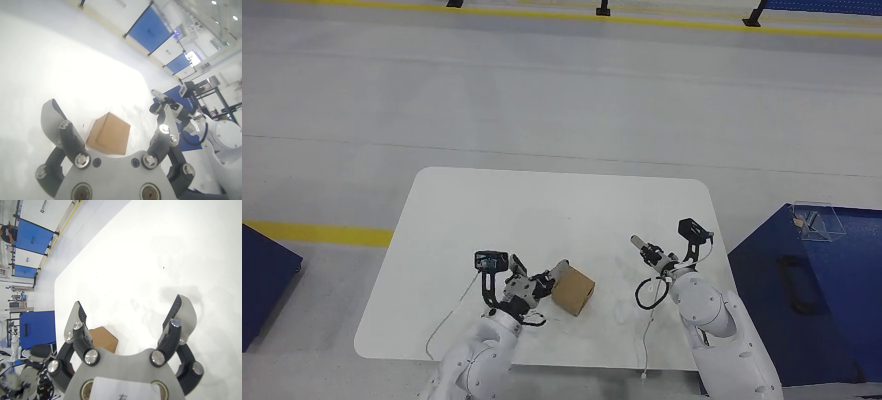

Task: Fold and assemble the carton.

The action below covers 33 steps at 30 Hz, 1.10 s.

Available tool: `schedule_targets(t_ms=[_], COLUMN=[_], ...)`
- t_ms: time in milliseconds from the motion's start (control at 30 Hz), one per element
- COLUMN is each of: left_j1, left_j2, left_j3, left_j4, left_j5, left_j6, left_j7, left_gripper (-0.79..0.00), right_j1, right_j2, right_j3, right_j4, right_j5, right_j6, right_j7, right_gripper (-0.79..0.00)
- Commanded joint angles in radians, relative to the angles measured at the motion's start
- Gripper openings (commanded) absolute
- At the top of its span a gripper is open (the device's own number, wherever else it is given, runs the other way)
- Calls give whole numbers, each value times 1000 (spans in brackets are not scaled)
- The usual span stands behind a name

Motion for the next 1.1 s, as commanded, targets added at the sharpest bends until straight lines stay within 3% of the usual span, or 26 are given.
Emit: schedule_targets(t_ms=[0,67,233,600,833,1000,1067], left_j1=[-9,-28,-95,-126,-174,-163,-156], left_j2=[6,6,-7,-18,-33,-40,-39], left_j3=[18,53,102,133,169,166,162], left_j4=[37,88,193,268,358,337,342], left_j5=[167,264,278,236,234,184,193], left_j6=[-63,-88,-72,-83,-27,-38,-32], left_j7=[88,116,98,68,-5,138,141], left_gripper=[-785,-785,-785,-785,-785,-785,-785], right_j1=[0,0,0,0,0,0,0], right_j2=[0,0,0,0,0,0,0], right_j3=[0,0,0,0,0,0,0], right_j4=[0,0,0,0,0,0,0], right_j5=[0,0,0,0,0,0,0], right_j6=[0,0,0,0,0,0,0], right_j7=[0,0,0,0,0,0,0], right_gripper=[0,0,0,0,0,0,0])
